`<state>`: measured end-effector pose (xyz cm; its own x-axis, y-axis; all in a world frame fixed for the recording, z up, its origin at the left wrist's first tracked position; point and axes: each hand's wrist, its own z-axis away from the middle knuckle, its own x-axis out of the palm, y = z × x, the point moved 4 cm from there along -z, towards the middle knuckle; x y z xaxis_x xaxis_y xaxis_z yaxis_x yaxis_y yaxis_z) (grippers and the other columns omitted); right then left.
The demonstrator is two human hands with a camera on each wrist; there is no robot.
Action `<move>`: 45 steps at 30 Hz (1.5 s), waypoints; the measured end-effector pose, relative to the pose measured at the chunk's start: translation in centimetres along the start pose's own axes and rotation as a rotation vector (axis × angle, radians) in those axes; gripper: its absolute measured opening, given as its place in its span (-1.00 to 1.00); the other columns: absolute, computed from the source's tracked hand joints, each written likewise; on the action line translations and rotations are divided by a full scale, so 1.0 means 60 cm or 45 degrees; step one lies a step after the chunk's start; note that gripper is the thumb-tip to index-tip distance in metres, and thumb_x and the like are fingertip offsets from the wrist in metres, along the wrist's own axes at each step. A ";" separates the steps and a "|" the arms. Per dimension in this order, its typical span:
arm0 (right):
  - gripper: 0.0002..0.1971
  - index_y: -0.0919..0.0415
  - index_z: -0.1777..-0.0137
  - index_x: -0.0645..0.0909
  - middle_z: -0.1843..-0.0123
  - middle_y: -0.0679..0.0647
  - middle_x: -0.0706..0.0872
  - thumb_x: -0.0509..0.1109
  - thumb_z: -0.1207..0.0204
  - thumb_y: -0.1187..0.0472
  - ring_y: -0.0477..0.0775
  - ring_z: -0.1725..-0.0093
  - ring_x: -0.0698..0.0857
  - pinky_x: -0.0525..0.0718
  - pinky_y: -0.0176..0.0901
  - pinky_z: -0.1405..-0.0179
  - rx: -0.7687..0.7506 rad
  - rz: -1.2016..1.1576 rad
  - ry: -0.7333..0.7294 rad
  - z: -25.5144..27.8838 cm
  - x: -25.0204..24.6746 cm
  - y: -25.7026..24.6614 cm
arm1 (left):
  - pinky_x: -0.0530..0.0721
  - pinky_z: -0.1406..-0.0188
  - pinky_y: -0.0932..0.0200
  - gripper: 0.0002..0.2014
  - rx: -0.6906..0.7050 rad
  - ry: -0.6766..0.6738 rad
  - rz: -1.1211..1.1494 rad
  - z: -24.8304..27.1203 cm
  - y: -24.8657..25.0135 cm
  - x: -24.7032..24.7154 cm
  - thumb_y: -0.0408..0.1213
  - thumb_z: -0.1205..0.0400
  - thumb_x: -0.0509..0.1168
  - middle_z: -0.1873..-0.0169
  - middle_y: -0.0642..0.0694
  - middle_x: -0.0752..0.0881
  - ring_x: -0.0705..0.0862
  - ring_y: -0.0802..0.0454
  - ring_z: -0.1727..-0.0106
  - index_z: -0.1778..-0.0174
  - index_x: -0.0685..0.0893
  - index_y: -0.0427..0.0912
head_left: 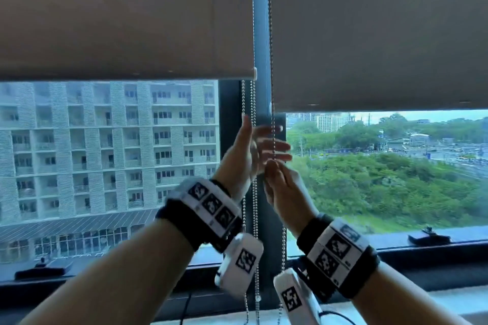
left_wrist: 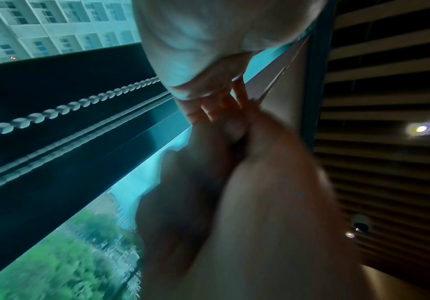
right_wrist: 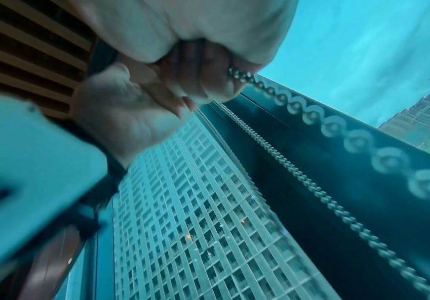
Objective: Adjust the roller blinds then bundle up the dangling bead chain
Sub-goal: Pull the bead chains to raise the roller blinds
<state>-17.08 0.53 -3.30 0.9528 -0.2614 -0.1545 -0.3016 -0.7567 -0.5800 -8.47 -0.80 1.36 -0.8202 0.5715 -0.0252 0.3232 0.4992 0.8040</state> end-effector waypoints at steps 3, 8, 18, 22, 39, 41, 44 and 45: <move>-0.61 -0.04 0.46 0.35 0.59 -0.12 0.32 0.03 -0.53 -0.19 -0.06 0.53 0.27 0.24 -0.07 0.48 0.036 0.042 0.020 0.019 0.003 0.019 | 0.63 0.22 0.07 -0.42 0.034 0.015 -0.032 -0.037 0.064 0.008 0.20 -0.67 -0.16 0.21 -0.19 0.70 0.70 -0.09 0.22 -0.11 0.58 -0.16; -0.60 0.15 0.33 0.46 0.47 0.18 0.45 0.03 -0.48 -0.14 0.11 0.46 0.38 0.37 0.08 0.45 0.083 0.002 -0.082 0.038 0.016 0.024 | 0.45 0.59 0.27 -0.65 0.090 0.102 0.128 -0.081 0.136 0.022 0.10 -0.68 0.06 0.50 0.02 0.55 0.49 0.14 0.55 0.08 0.55 -0.10; -0.74 -0.05 0.29 0.59 0.41 -0.04 0.67 0.15 -0.39 -0.14 0.00 0.37 0.62 0.60 -0.06 0.28 0.319 -0.184 -0.231 0.080 0.017 0.082 | 0.05 0.73 0.37 -0.52 0.096 0.213 0.122 -0.050 0.051 0.022 0.04 -0.72 -0.01 0.73 0.12 0.27 0.12 0.19 0.72 0.54 0.21 0.00; -0.38 -0.07 0.07 0.58 0.21 0.00 0.74 0.03 -0.26 -0.54 -0.03 0.18 0.72 0.66 -0.04 0.04 0.276 -0.098 -0.141 0.040 0.000 0.071 | 0.10 0.72 0.32 -0.52 0.081 0.210 0.082 -0.023 0.007 0.020 0.01 -0.73 -0.01 0.70 0.09 0.29 0.16 0.16 0.70 0.55 0.26 -0.03; -0.51 0.33 -0.17 0.42 0.40 0.00 0.46 -0.01 -0.65 -0.13 -0.09 0.50 0.38 0.42 -0.25 0.51 0.075 -0.112 -0.107 -0.086 -0.001 -0.072 | 0.33 0.45 0.02 -0.50 -0.188 0.132 -0.286 0.109 -0.179 0.003 0.25 -0.57 0.06 0.59 -0.02 0.46 0.41 -0.05 0.52 0.40 0.40 -0.14; -0.46 0.18 0.10 0.48 0.42 -0.12 0.37 -0.02 -0.54 -0.31 -0.19 0.50 0.29 0.31 -0.30 0.48 0.060 -0.029 -0.070 -0.071 0.009 -0.052 | 0.37 0.39 -0.08 -0.30 -0.218 0.060 -0.326 0.121 -0.205 -0.003 0.35 -0.49 0.08 0.43 -0.21 0.53 0.47 -0.14 0.44 0.26 0.45 -0.38; -0.57 -0.01 0.42 0.32 0.53 -0.10 0.34 -0.02 -0.57 -0.24 -0.19 0.59 0.26 0.27 -0.38 0.58 0.028 -0.017 -0.010 -0.052 0.010 -0.038 | 0.40 0.32 -0.13 -0.19 -0.256 -0.054 -0.329 0.127 -0.219 -0.007 0.47 -0.45 0.03 0.29 -0.23 0.54 0.47 -0.18 0.34 0.20 0.49 -0.40; -0.57 0.01 0.45 0.29 0.57 -0.08 0.31 -0.01 -0.61 -0.16 -0.14 0.62 0.24 0.25 -0.37 0.63 0.030 -0.038 0.006 -0.050 0.008 -0.036 | 0.41 0.33 -0.07 -0.23 -0.267 -0.072 -0.329 0.124 -0.213 -0.008 0.51 -0.42 0.00 0.37 -0.22 0.52 0.46 -0.14 0.37 0.28 0.54 -0.26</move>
<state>-16.06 0.24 0.25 0.9611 -0.2420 -0.1330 -0.2722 -0.7498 -0.6031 -8.69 -2.61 -13.35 -0.8328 0.4820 -0.2724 -0.0010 0.4907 0.8713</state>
